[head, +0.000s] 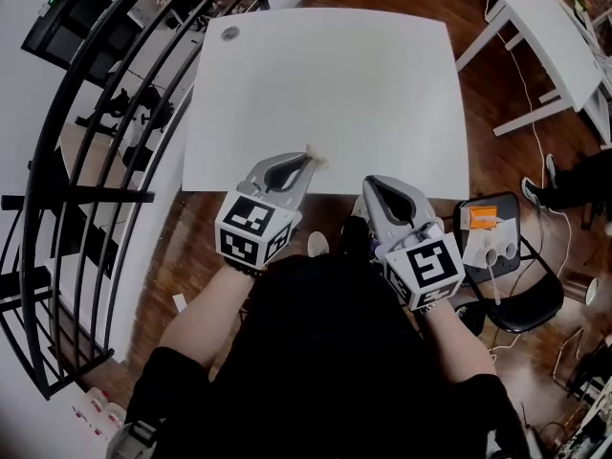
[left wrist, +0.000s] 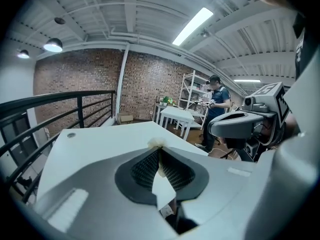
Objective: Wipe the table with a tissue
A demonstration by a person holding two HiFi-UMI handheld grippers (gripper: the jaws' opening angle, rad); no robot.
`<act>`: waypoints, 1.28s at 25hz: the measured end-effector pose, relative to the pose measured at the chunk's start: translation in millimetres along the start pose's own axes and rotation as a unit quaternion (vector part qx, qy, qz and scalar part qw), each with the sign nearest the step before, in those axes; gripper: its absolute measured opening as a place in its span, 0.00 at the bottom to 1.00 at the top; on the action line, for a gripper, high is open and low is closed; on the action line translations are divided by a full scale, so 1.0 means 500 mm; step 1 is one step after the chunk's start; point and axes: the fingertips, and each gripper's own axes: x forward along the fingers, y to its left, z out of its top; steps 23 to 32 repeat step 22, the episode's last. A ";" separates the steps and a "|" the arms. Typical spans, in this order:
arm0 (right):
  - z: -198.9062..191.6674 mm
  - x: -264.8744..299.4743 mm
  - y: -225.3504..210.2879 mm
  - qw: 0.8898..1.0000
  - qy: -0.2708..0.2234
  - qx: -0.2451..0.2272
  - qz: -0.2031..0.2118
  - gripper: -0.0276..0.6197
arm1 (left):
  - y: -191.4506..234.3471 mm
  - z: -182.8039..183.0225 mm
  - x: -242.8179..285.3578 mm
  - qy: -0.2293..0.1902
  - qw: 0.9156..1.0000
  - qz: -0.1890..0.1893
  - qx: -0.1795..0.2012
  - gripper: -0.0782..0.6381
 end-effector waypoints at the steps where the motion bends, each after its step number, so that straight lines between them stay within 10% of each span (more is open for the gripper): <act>1: 0.001 -0.001 0.004 1.000 0.000 -0.002 0.001 0.03 | -0.001 0.002 -0.007 -0.003 1.000 0.001 0.001 0.16; 32: 0.041 -0.023 0.041 0.999 -0.014 -0.030 -0.010 0.03 | -0.009 0.062 -0.083 -0.055 0.998 0.015 0.018 0.16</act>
